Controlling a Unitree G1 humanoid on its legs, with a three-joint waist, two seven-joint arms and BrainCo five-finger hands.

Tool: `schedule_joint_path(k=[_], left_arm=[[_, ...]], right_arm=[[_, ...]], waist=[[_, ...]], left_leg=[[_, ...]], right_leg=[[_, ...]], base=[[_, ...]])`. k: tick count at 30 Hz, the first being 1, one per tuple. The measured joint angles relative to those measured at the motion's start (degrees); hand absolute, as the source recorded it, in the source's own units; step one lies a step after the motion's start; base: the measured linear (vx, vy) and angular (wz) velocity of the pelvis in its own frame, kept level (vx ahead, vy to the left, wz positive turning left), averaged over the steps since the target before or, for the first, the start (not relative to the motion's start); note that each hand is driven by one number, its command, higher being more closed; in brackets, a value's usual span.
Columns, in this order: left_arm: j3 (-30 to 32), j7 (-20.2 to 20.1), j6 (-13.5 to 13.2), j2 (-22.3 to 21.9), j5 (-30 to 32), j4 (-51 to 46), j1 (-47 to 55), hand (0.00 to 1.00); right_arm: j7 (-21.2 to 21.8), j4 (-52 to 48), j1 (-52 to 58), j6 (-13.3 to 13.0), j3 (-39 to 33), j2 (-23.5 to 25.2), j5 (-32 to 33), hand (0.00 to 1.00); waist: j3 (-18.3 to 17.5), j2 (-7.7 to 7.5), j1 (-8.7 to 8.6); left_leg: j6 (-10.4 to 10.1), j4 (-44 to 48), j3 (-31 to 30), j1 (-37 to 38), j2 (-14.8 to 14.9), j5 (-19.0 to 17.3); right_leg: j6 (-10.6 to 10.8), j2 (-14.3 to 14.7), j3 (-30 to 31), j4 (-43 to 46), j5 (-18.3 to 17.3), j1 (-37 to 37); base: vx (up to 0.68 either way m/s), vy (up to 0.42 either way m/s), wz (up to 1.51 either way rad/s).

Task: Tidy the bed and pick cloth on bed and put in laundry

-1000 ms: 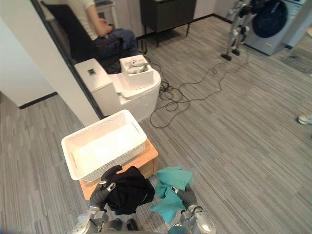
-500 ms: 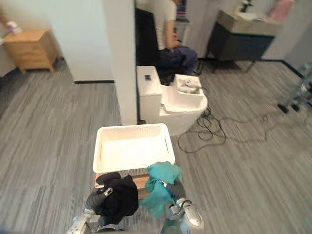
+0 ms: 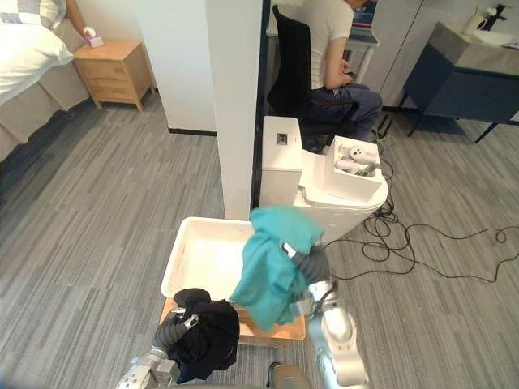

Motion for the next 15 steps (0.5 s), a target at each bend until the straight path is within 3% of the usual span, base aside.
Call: schedule_joint_path(k=[3,7,12,15], left_arm=[[0.00,-0.78,0.00,0.02,0.02,0.16,0.95,1.00],[-0.11,-2.34,0.00,-0.26,0.03,2.80,0.36,1.00],[-0.13,-2.43,0.13,-0.47,0.05,4.48,-0.09,1.00],[-0.14,-2.35,1.56,-0.55,0.09,4.72,-0.35,1.00]], right_arm=[[0.85,-3.02,-6.87,3.64,-1.97,-5.06,0.13,1.00],[1.35,-3.23,-19.37,12.82,-1.45,-11.06,1.95,1.00],[0.71,-0.99,-29.32,21.33,2.64,-12.75,3.68,1.00],[0.01,2.25,-32.54,25.38,6.07,-12.73,4.83,1.00]], waist=[[-0.55,-0.15,0.12],[-2.60,0.75,1.55],[-4.27,0.88,2.56],[-4.99,0.52,3.21]], left_leg=[[0.48,-0.59,0.49,-0.01,-0.47,0.30],[1.29,-2.10,1.35,-0.14,-1.11,0.91],[1.27,-2.52,0.80,-0.17,-1.28,1.34],[1.03,-2.40,0.63,-0.98,-1.50,2.20]], right_leg=[[0.40,-0.56,0.43,-2.77,1.63,1.00],[0.67,-0.80,1.06,-5.80,3.70,1.50],[0.68,-0.93,-0.35,-7.67,4.18,2.91],[0.64,-1.22,-1.54,-8.08,4.16,2.90]], base=[[-0.03,0.044,-0.03],[-0.04,0.034,-0.06],[0.00,-0.001,0.12],[0.02,-0.006,0.21]])
